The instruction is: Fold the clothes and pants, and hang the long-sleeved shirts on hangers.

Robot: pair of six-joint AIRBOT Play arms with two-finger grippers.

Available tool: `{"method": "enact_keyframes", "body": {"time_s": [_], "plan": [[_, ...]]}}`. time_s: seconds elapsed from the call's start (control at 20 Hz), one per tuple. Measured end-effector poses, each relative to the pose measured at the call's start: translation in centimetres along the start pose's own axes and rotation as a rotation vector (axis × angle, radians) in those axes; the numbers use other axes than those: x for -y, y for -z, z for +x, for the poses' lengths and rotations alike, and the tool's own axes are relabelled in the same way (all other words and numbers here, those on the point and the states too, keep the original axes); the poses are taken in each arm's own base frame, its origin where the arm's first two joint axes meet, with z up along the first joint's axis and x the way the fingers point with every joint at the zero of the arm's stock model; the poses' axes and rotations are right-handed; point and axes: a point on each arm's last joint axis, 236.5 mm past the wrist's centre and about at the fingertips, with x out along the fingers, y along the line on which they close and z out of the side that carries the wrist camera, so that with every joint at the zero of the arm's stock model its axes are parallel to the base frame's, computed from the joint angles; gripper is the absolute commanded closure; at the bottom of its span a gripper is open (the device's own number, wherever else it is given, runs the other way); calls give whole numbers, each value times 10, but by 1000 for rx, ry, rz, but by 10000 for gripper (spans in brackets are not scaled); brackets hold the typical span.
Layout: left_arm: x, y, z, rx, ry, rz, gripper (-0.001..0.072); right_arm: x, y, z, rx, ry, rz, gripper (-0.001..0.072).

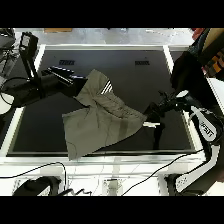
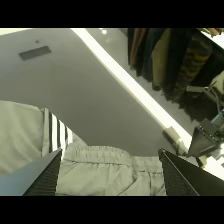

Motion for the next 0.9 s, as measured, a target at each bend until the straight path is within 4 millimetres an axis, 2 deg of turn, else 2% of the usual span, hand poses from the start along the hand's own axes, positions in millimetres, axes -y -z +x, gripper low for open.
{"method": "enact_keyframes", "body": {"time_s": [0.05, 0.25, 0.35, 0.5, 0.9], "plan": [[-1, 0, 0, -1, -1, -2, 172, -1, 1, 2, -6, -7, -6, 276], [-15, 12, 7, -38, -21, -33, 173, -1, 8, 5, -41, -19, -67, 305], [-27, 25, 12, -84, -31, -71, 172, -1, 21, 5, -96, -26, -105, 304], [-46, 55, 15, -188, -38, -144, 172, -3, 39, 4, -169, -46, -147, 304], [-104, 142, 0, -467, -60, -367, 169, -13, 52, 9, -230, -60, -218, 289]]}}
